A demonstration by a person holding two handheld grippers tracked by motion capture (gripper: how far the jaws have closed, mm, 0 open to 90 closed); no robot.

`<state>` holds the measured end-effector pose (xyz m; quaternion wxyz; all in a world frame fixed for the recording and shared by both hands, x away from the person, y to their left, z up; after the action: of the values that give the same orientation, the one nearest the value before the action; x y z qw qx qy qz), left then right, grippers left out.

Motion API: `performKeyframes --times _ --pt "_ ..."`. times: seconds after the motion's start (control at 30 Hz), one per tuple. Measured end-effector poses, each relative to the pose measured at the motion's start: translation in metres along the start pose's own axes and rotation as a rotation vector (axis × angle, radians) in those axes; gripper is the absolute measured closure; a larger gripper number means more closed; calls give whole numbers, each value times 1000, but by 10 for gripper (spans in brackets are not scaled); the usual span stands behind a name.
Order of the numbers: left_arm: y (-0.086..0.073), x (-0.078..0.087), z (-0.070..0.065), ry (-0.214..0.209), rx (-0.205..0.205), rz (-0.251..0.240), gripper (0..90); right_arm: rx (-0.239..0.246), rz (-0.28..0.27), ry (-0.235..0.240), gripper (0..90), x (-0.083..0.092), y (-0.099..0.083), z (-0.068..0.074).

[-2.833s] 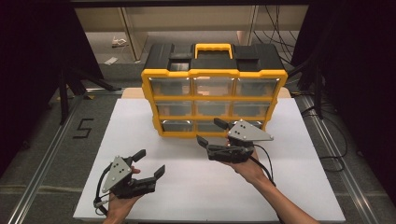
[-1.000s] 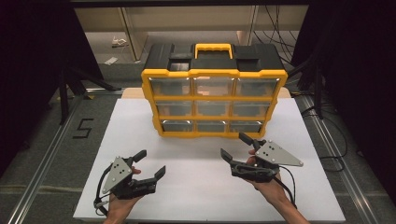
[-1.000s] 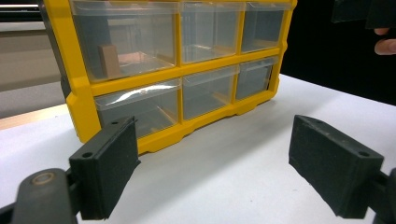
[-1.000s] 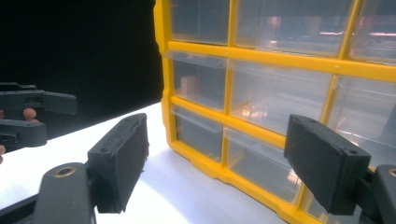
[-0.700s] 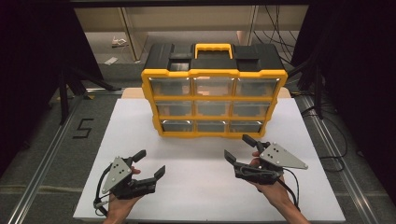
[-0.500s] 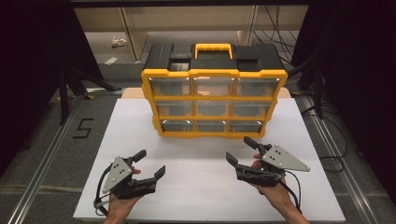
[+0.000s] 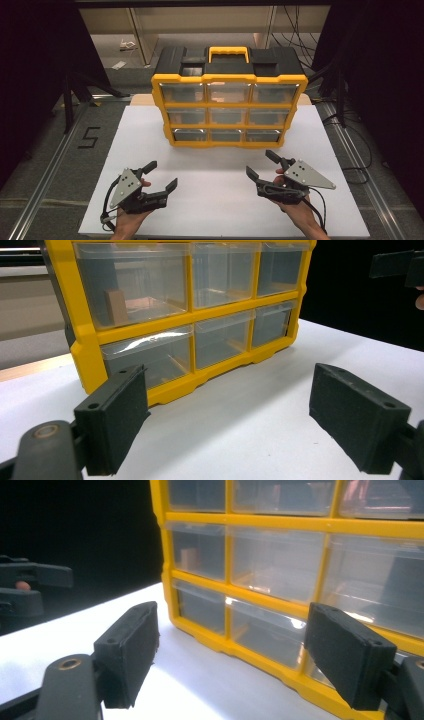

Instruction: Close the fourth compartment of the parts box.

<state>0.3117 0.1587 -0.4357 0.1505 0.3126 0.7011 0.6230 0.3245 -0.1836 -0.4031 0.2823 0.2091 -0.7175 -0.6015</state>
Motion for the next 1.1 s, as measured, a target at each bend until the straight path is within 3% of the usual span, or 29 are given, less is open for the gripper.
performKeyframes --times 0.43,1.1 --pt "0 -1 0 -1 1 2 156 -12 7 -28 226 12 -6 -6" --pt "-1 0 -1 -8 -4 2 156 -20 36 -12 206 25 -18 -4"
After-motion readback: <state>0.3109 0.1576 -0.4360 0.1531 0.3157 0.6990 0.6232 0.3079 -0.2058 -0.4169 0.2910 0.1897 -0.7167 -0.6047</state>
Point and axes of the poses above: each handheld gripper's, and its own axes: x roughly backward along the jaws, y roughly out of its top, z roughly to its left, the point moved 4 cm from there along -x, roughly forward along the jaws, and after that the axes turned 8 degrees about x, right-handed, at the moved point
